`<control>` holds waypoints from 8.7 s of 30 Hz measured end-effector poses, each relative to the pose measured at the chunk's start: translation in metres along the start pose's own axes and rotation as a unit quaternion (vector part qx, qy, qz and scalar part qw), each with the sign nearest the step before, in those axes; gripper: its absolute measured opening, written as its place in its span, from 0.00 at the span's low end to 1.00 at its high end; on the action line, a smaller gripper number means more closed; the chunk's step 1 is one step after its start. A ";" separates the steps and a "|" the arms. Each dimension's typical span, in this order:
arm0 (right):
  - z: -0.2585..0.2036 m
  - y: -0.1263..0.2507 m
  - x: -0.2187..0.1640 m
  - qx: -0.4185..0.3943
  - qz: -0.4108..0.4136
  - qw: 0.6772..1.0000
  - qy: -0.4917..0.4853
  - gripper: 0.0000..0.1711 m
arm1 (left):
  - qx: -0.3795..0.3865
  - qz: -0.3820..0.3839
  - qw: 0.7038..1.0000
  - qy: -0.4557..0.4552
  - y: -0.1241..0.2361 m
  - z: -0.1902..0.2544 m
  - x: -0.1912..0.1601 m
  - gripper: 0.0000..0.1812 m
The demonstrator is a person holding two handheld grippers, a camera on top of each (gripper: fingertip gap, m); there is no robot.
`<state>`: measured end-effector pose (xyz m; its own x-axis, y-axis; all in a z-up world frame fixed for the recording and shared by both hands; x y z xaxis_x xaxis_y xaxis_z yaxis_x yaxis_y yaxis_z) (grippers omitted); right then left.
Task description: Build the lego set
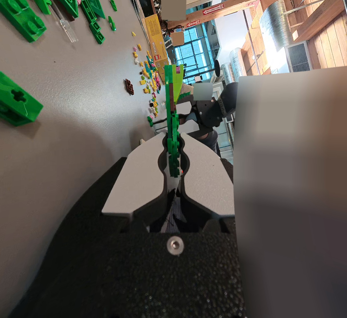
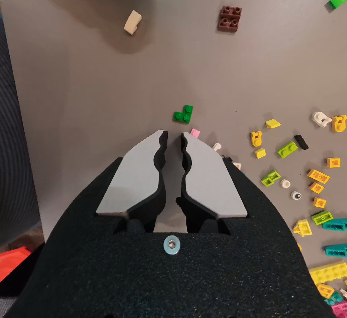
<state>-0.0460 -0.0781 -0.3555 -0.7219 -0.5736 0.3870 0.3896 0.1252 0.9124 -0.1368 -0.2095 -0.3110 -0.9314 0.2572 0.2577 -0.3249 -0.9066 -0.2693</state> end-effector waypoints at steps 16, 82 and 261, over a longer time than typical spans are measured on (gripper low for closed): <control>0.016 0.010 0.013 -0.146 0.130 0.972 -0.130 0.12 | -0.005 0.002 1.000 0.003 0.000 0.001 0.001 0.04; -0.016 0.032 0.117 -0.124 0.258 0.955 0.082 0.04 | -0.032 0.086 0.994 0.056 -0.001 0.005 0.008 0.05; 0.077 0.067 0.130 -0.298 0.603 0.728 -0.135 0.19 | 0.000 -0.022 1.000 0.000 0.005 0.002 -0.003 0.04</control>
<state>-0.1581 -0.0816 -0.2341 0.2962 -0.1474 0.9437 0.9534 -0.0132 -0.3013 -0.1356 -0.2149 -0.3112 -0.9159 0.2968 0.2701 -0.3659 -0.8942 -0.2581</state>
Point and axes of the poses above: each gripper's, where its closed fingertips meet, y back along the fingers, x out of its top, z = x × y across the jaws, the point moved 1 cm from there along y, back along the fingers, and after that the axes turned 14 degrees about -x, right-handed, at the moved point
